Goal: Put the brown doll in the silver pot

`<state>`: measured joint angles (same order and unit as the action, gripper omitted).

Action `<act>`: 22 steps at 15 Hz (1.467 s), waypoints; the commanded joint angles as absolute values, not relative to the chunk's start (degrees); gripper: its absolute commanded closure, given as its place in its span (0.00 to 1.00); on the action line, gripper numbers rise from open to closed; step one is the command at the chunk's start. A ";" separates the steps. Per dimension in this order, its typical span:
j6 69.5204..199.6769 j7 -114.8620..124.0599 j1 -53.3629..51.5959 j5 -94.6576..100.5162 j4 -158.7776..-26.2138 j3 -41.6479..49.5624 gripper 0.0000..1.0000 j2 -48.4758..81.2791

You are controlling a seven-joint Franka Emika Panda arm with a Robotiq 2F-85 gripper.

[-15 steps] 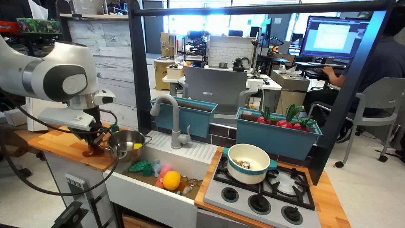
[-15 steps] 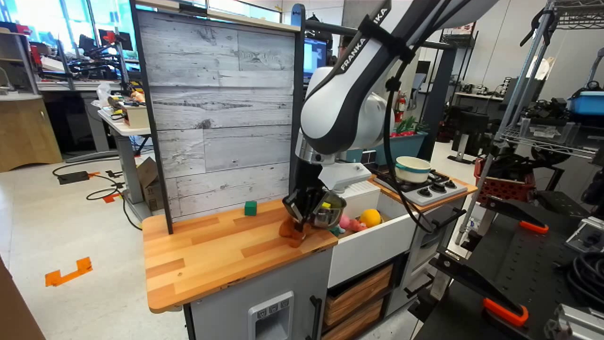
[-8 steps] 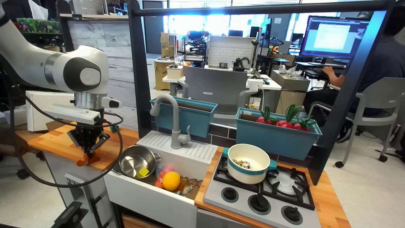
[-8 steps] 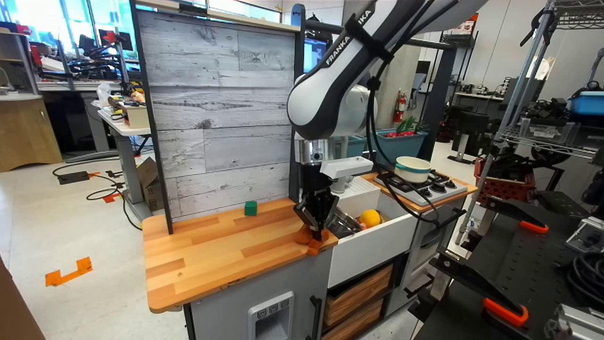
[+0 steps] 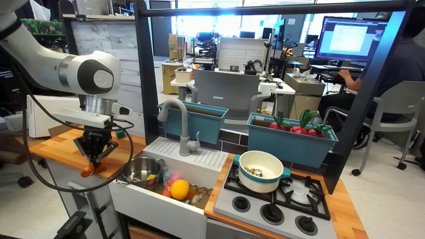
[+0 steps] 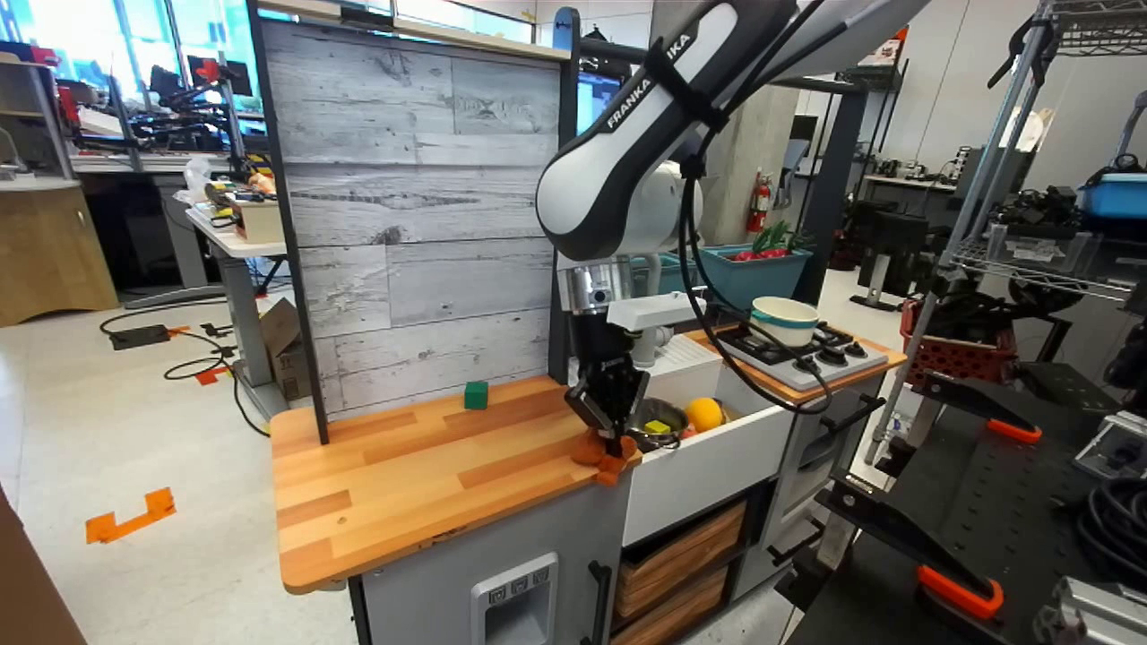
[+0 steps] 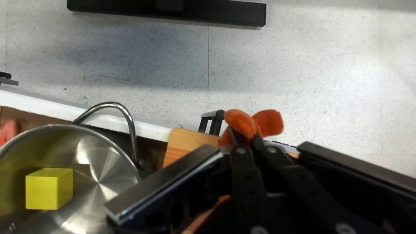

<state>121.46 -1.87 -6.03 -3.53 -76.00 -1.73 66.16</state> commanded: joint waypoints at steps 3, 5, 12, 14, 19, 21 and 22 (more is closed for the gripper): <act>134.58 0.34 -2.41 -2.94 -80.69 1.04 0.99 62.57; 141.49 0.63 0.24 -3.44 -84.25 2.42 0.99 60.29; 148.38 1.18 6.28 -3.27 -89.47 5.18 0.99 57.97; 149.41 1.11 6.30 -2.86 -91.43 5.66 0.99 56.78; 149.58 -1.67 6.41 -2.15 -93.62 4.32 0.99 55.56; 146.68 -3.65 6.58 -2.03 -93.08 2.99 0.99 55.96; 145.59 -4.45 6.62 -2.08 -92.72 2.41 0.99 56.32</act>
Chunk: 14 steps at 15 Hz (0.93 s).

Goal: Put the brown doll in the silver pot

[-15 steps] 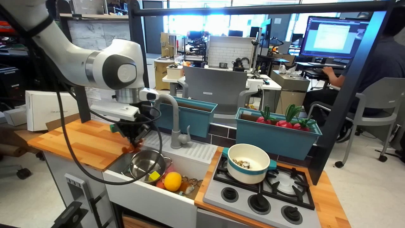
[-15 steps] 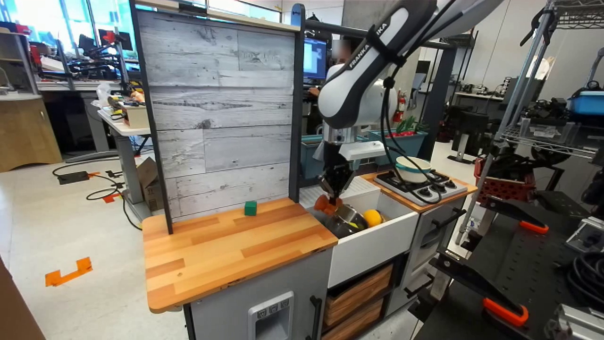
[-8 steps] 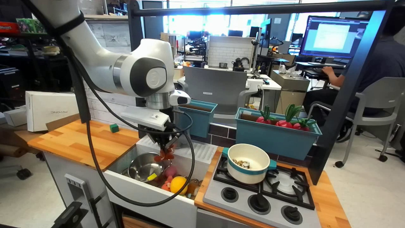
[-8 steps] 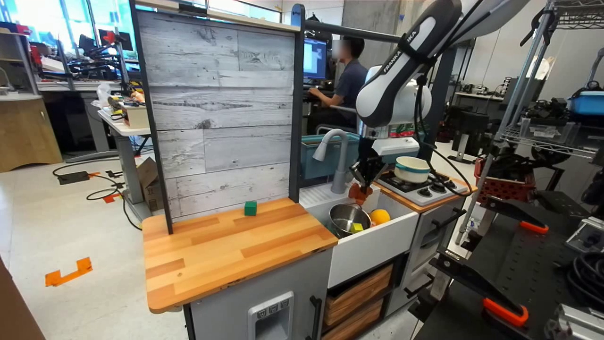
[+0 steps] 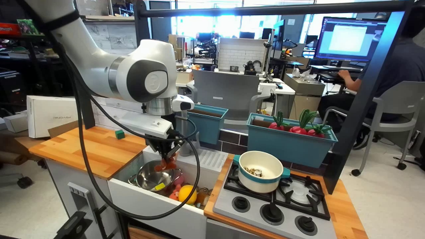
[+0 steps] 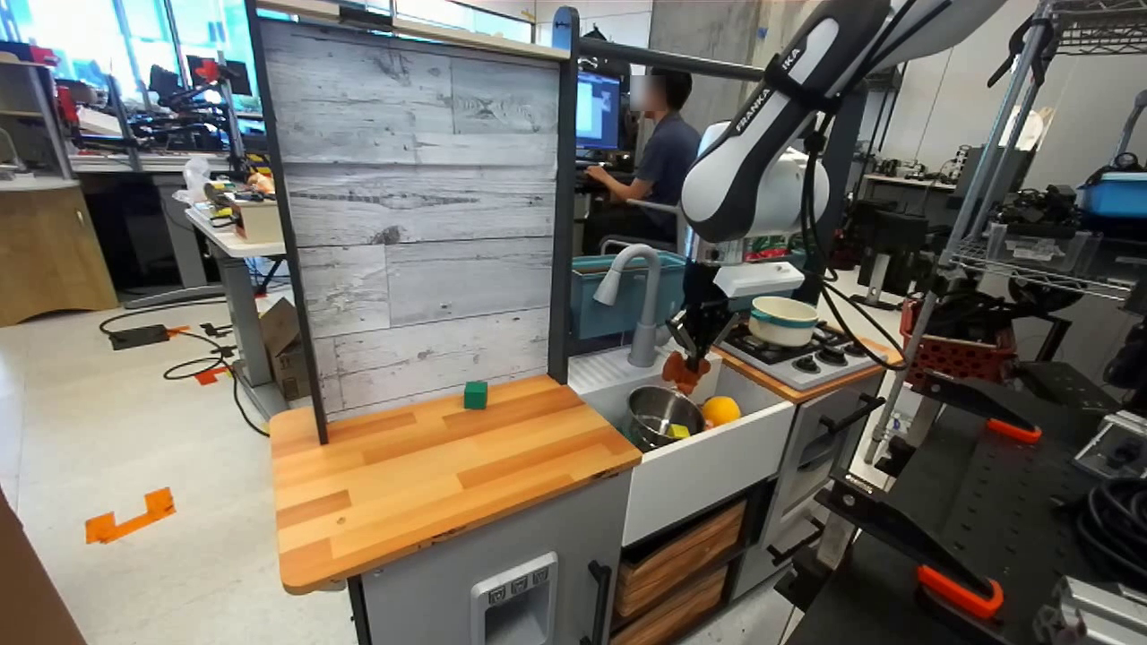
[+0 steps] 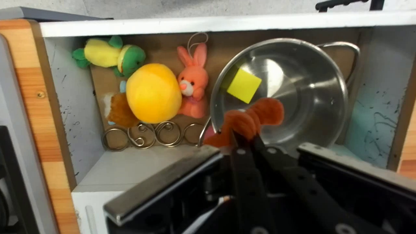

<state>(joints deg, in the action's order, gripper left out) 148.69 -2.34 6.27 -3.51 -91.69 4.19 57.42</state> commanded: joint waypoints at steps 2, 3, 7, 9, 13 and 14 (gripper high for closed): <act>143.64 -5.23 6.30 -2.09 -91.59 1.64 0.99 57.30; 143.61 -5.10 5.91 -2.11 -91.08 1.57 0.99 57.77; 144.80 -4.19 5.51 -2.90 -91.39 1.38 0.69 58.06; 144.83 -4.13 5.40 -2.91 -91.41 1.33 0.82 58.16; 144.83 -4.14 5.55 -2.93 -91.42 1.34 0.69 58.19; 144.83 -4.14 5.55 -2.93 -91.42 1.33 0.69 58.19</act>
